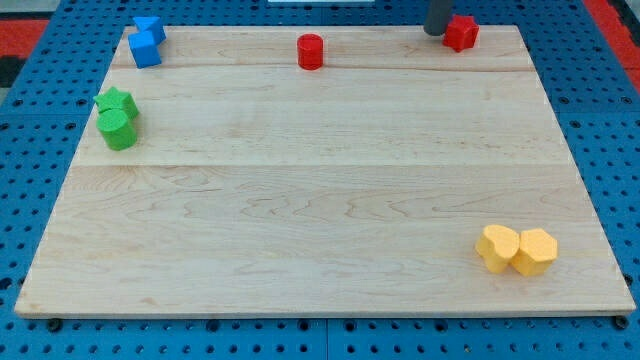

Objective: Nudge the red circle a bit right

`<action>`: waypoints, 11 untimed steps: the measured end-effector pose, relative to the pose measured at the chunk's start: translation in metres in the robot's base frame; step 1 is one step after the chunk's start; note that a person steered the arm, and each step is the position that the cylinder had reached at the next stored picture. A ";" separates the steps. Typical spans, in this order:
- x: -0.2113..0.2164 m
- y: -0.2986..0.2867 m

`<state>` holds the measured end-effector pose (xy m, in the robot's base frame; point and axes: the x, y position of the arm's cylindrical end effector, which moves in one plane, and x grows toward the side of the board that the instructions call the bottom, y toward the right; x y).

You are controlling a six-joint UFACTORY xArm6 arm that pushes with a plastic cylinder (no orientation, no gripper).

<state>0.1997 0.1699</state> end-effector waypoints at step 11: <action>0.034 -0.178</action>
